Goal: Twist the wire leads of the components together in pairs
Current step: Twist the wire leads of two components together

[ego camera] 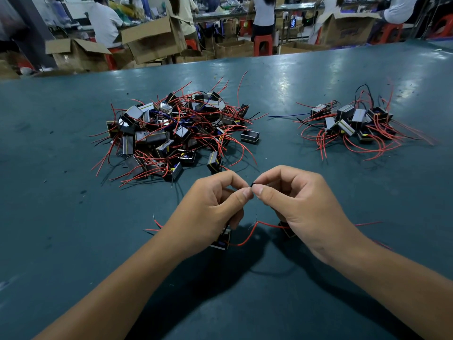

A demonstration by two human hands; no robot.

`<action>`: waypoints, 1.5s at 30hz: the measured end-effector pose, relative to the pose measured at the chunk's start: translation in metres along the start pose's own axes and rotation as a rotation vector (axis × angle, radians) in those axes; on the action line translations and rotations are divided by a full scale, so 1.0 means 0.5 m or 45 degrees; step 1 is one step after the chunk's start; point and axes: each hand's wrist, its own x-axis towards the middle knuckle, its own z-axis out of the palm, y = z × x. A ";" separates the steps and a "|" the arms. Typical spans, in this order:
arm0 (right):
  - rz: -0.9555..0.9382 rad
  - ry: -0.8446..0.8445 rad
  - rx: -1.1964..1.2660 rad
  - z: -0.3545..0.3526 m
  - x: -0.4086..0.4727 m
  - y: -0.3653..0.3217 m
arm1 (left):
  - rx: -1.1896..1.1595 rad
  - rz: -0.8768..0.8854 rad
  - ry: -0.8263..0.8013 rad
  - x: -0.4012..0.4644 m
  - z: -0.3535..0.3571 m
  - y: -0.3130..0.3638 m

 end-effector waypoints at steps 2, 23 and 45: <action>-0.018 0.004 -0.002 0.001 0.000 0.000 | 0.003 0.006 -0.003 -0.001 0.000 0.001; -0.027 0.046 -0.132 0.008 0.004 0.000 | 0.082 -0.006 0.081 -0.008 0.008 0.016; 0.199 -0.567 -0.049 -0.019 0.007 -0.031 | 1.174 1.076 0.148 -0.011 -0.073 0.043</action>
